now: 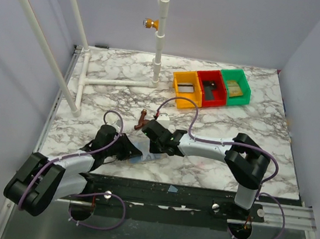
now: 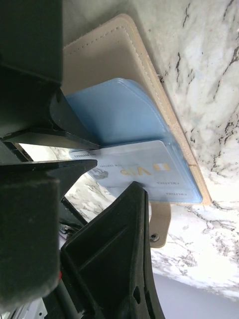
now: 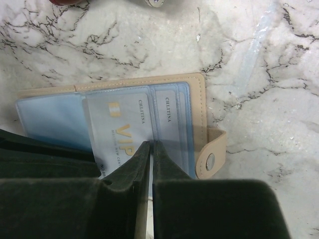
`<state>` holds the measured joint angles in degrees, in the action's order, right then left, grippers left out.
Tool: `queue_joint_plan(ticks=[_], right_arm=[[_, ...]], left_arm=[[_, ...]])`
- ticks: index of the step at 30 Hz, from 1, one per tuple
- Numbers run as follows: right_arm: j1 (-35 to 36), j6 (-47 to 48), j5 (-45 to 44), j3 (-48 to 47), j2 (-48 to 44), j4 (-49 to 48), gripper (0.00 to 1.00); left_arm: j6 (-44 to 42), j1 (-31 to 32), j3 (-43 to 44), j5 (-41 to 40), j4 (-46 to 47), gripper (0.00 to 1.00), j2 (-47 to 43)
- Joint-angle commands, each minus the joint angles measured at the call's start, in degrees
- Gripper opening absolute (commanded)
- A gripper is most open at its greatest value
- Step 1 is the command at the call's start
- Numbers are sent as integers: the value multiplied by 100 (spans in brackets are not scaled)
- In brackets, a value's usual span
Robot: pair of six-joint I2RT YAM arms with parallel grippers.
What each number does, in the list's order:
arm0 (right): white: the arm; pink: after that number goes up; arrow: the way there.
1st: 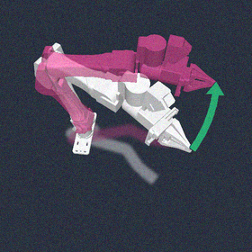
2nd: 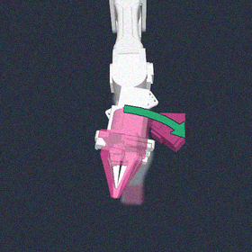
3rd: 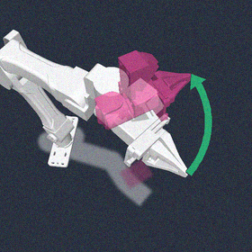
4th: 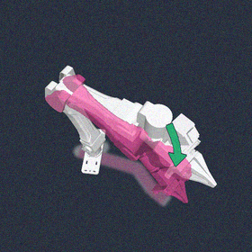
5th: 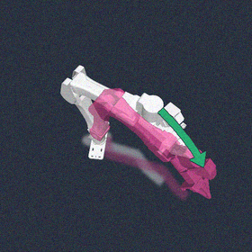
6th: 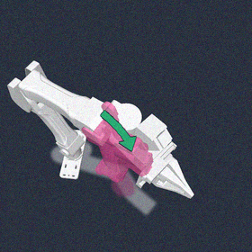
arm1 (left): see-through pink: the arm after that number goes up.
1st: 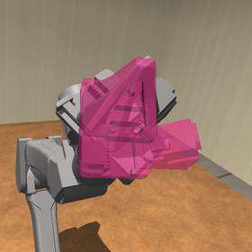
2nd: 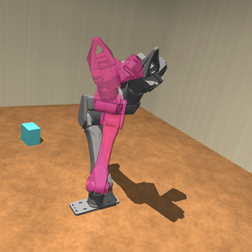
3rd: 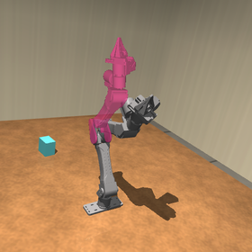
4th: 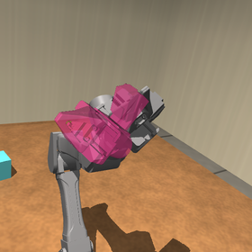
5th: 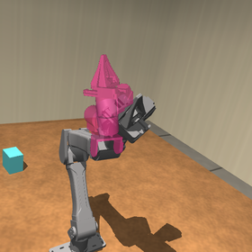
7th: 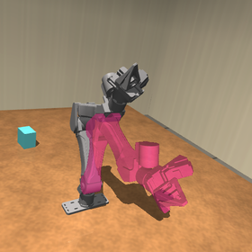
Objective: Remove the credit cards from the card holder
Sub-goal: Remove the credit card from the card holder.
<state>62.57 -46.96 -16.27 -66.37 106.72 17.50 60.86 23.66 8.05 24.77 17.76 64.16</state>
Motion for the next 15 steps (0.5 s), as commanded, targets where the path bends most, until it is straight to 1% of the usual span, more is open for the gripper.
queue_joint_plan(ticks=[1,8,13,15], right_arm=[[54,1,273,208,420,316,7],[54,-21,361,212,473,283,6],[56,-20,337,177,486,303,6],[56,-13,327,168,484,316,6]], left_arm=[[384,-44,-171,351,854,15,-148],[473,-46,-227,421,1047,15,-264],[441,-46,-208,435,1085,17,-134],[337,-46,-132,339,822,18,-98]])
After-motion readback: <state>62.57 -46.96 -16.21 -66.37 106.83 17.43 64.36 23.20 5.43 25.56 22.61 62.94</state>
